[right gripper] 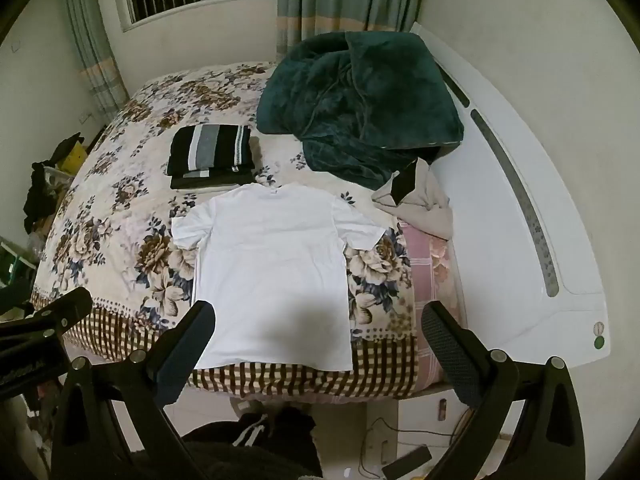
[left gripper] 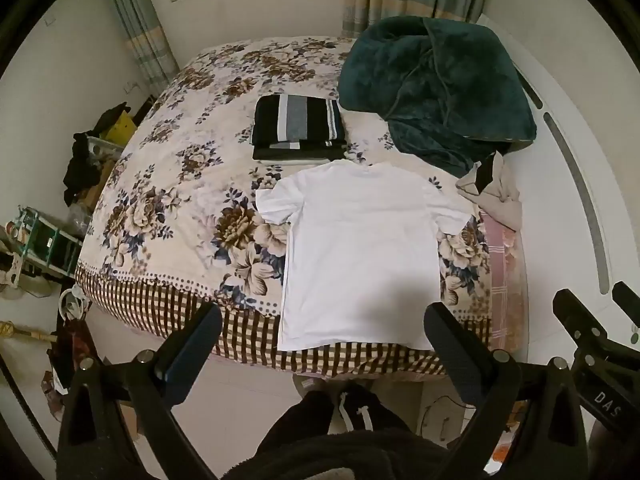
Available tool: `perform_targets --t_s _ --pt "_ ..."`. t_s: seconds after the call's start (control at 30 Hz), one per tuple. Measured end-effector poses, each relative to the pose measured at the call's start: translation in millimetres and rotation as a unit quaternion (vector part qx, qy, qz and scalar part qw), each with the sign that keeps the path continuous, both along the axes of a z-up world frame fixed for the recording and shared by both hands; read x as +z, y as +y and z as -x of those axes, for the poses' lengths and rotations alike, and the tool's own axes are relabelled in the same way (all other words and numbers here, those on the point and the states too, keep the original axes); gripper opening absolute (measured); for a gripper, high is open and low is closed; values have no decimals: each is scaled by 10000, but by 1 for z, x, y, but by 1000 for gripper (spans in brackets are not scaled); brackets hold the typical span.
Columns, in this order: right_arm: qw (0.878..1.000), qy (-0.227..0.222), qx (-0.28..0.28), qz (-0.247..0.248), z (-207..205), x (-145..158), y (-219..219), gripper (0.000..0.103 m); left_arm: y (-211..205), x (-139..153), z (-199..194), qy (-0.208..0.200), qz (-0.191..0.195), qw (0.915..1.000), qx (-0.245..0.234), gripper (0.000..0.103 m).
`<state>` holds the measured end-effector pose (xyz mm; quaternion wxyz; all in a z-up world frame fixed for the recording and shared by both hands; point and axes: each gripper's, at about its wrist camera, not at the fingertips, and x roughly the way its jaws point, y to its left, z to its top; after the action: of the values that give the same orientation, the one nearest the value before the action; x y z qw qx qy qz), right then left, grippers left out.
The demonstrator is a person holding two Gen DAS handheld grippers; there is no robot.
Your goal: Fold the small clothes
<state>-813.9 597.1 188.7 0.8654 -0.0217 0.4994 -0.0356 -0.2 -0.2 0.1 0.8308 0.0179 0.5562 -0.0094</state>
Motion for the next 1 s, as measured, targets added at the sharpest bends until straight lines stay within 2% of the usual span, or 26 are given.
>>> perform_targets --t_s 0.13,1.0 --pt "9999 86 -5 -76 0 0 0 103 2 0 1 -7 142 9999 2 103" --pt "9999 46 100 -4 -1 -4 7 103 -3 4 4 -25 99 9999 -27 103"
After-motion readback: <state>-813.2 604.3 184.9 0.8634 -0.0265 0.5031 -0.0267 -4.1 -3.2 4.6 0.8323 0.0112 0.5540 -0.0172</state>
